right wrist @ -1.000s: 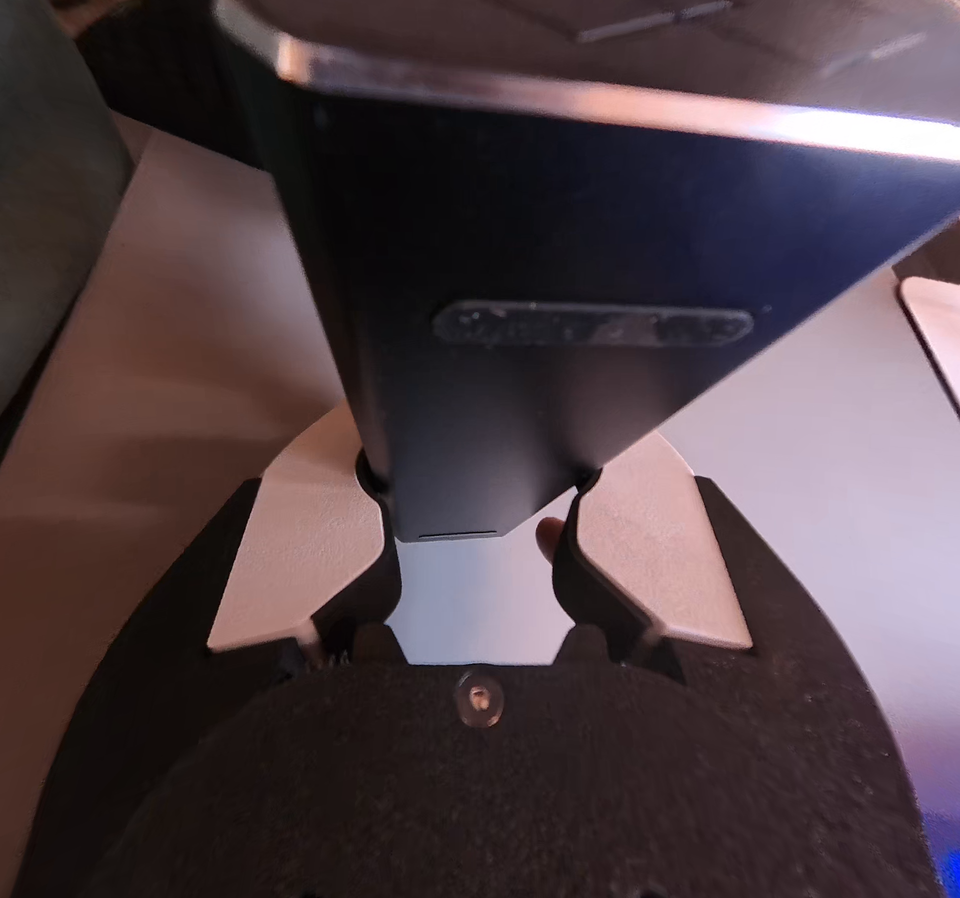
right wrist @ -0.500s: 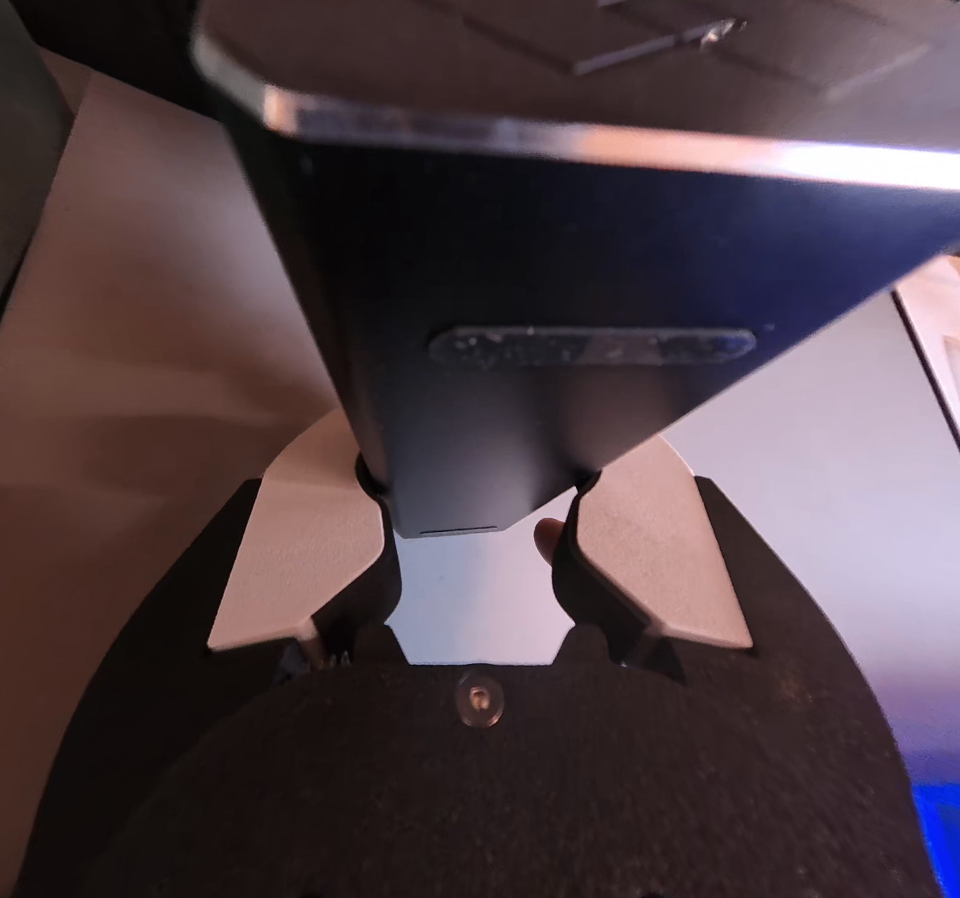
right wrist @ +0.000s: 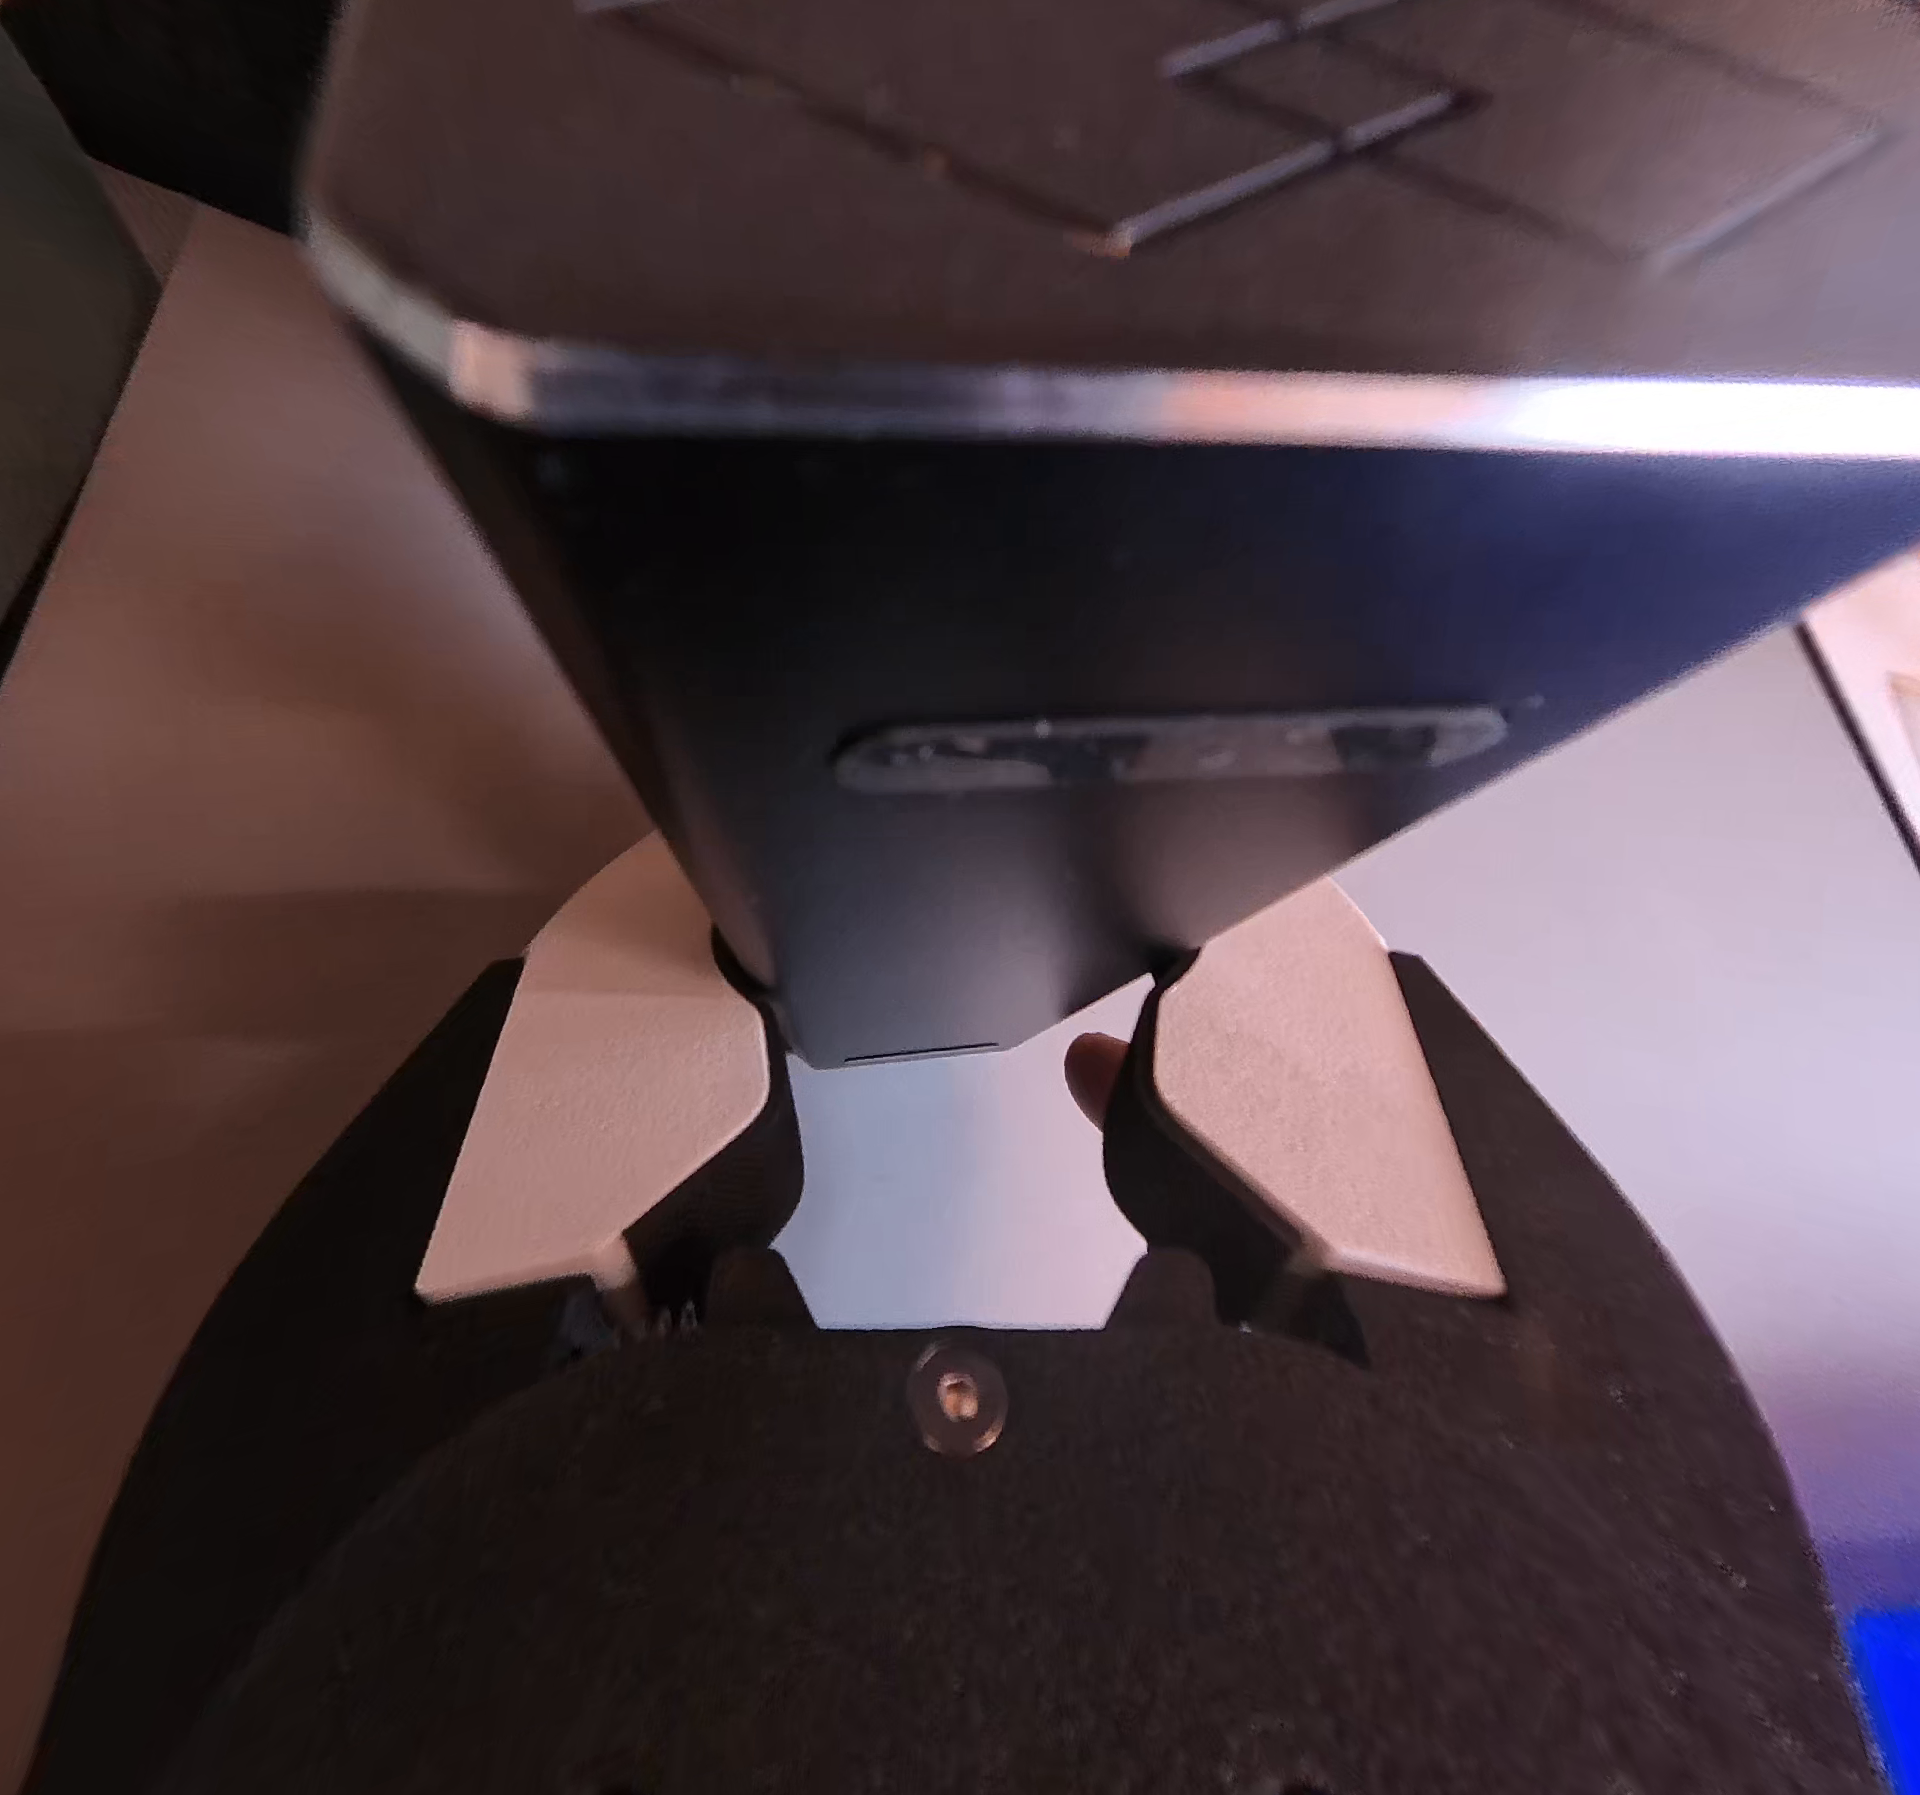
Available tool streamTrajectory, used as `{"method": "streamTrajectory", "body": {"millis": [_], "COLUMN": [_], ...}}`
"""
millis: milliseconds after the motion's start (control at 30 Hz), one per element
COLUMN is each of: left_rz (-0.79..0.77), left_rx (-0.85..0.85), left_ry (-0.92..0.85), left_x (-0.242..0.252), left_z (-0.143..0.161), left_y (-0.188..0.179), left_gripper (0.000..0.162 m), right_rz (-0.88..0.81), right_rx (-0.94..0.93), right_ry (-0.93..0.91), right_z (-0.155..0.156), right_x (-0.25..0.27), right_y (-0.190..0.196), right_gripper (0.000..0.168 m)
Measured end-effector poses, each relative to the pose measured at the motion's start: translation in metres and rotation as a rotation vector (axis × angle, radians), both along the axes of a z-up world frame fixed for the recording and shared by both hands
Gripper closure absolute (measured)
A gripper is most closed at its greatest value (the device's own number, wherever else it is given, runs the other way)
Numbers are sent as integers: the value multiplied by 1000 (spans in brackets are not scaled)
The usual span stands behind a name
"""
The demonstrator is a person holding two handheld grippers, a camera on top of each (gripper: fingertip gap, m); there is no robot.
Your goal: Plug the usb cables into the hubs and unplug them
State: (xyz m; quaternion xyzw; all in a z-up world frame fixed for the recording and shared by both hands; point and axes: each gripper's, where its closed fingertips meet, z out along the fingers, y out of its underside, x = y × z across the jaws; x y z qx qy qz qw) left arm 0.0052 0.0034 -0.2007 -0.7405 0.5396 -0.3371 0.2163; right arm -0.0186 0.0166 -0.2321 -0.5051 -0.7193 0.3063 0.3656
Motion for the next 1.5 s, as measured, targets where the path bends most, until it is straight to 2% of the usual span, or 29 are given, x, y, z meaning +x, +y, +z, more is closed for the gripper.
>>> {"method": "streamTrajectory", "body": {"millis": [267,400,500,533,600,733,767,867,967,1067,1167,1233,1333,1400,1500], "left_rz": [3,13,92,151,314,722,793,937,1000,963,876,820,744,770,871], "left_rx": [3,144,255,291,380,553,538,389,247,197,201,215,271,274,343], "left_ry": [-42,-78,-145,-182,-224,-46,15,223,286,297,191,279,438,431,296], "left_x": [4,0,-16,-29,-72,-221,-258,-350,-394,-399,-372,-367,-369,-368,-363], "left_z": [0,17,43,56,83,108,103,59,16,-6,-6,-21,-37,-25,27], "left_y": [-1,7,16,23,44,89,92,92,88,86,90,93,97,98,100], "left_gripper": [150,148,127,126,126,134,135,136,137,136,133,132,162,162,162], "right_rz": [-2,-33,-74,-86,-107,-131,-135,-132,-127,-132,-143,-147,-149,-148,-150], "right_rx": [26,-7,-20,-35,-59,-112,-111,-103,-106,-120,-141,-152,-156,-150,-145], "right_ry": [8,79,109,118,147,212,217,217,223,246,265,267,264,269,289], "right_z": [-2,15,18,18,23,36,37,37,39,43,46,45,44,46,51], "right_x": [-4,-6,0,2,3,6,6,6,4,4,6,6,6,6,8], "right_y": [-2,6,17,20,27,33,34,33,31,32,35,37,37,37,37], "right_gripper": [96,96,95,96,96,95,95,95,95,96,95,96,95,96,96]}}
